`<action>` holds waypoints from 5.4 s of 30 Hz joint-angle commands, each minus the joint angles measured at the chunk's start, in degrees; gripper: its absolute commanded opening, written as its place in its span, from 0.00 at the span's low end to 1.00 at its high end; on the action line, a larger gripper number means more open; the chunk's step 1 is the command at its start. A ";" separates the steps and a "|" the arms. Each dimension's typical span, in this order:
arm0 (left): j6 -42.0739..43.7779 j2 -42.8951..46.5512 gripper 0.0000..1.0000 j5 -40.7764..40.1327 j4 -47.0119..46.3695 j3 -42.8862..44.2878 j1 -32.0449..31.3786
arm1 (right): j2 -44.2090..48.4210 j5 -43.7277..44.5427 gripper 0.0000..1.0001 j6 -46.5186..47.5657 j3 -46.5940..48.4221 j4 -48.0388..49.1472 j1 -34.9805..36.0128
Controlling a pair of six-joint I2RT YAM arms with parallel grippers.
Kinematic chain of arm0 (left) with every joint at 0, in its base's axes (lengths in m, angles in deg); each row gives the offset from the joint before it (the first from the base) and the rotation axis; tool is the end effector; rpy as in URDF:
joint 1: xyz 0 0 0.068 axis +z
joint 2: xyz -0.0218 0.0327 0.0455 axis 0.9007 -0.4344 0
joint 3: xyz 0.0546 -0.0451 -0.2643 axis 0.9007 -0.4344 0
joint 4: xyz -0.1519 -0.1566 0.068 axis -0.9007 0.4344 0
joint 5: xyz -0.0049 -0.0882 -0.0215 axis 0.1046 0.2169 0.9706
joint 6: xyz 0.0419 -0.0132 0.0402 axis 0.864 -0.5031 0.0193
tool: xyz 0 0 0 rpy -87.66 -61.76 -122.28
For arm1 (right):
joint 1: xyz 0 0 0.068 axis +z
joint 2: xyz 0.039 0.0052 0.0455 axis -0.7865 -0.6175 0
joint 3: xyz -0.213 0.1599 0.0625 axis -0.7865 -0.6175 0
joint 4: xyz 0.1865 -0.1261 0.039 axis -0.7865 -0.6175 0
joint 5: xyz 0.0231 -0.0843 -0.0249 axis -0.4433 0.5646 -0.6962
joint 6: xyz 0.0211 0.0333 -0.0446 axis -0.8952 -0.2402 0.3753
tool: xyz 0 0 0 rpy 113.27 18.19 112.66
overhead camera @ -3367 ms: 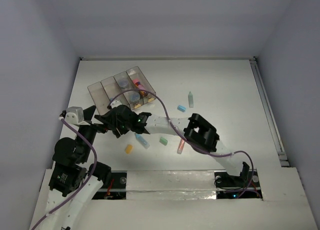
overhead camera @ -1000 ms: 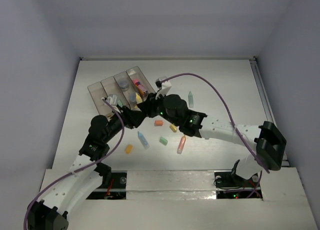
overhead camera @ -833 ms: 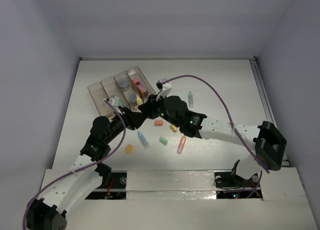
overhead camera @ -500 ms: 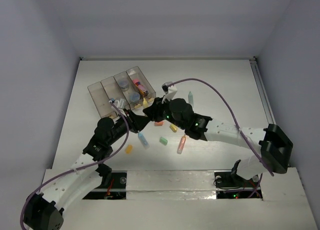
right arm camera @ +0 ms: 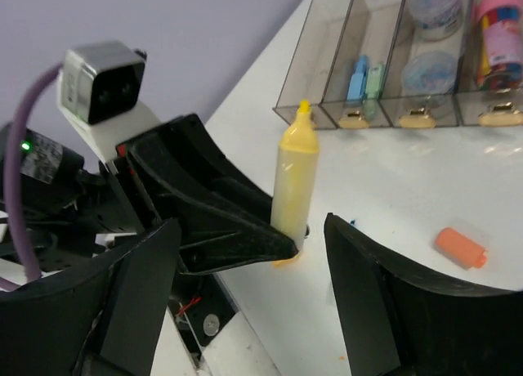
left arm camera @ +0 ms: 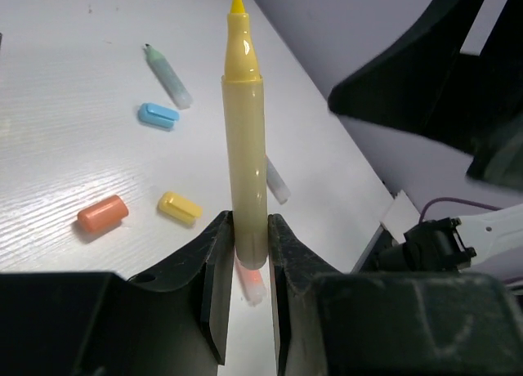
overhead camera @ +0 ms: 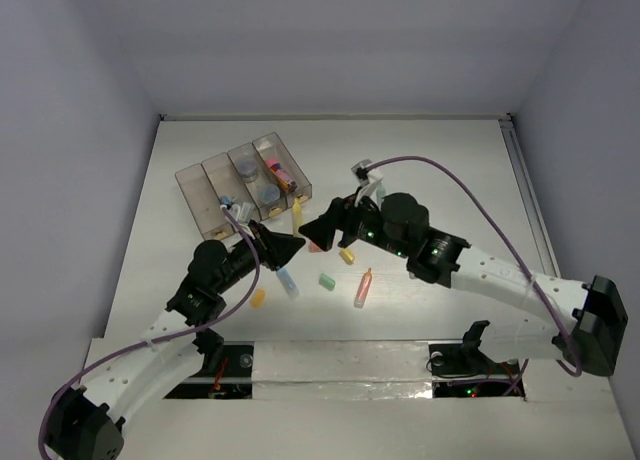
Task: Sort the stationery into containers
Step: Pick up the pen from the center of the board, then close the pen cap on the pen.
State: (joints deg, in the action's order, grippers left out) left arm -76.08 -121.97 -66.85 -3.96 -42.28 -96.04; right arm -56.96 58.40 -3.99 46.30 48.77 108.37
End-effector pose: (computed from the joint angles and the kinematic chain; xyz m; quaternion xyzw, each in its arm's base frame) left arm 0.1093 -0.0841 0.2701 0.1069 0.6640 -0.4882 0.5562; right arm 0.1470 0.2223 0.3461 -0.1539 0.7375 0.4633 0.4666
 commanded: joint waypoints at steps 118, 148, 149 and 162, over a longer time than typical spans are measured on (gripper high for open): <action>9.72 -6.64 0.00 -10.90 -4.47 3.51 -10.57 | -9.55 8.51 0.18 -3.13 7.18 9.53 -5.36; 9.89 -5.49 0.00 -15.12 -2.71 4.30 -11.63 | -9.11 8.34 0.19 -2.42 5.24 9.44 -4.84; 9.98 -5.67 0.00 -15.64 -2.88 4.39 -11.63 | -9.19 8.25 0.19 -2.51 5.07 9.61 -4.83; 10.60 -7.69 0.00 -17.14 -5.61 5.79 -11.63 | -9.20 8.34 0.19 -3.92 2.25 12.34 -3.16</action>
State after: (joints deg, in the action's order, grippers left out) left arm -66.53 -129.60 -82.76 -4.62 -39.50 -107.47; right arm -67.34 66.73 -7.05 49.66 57.98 104.11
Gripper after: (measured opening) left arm 0.162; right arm 0.329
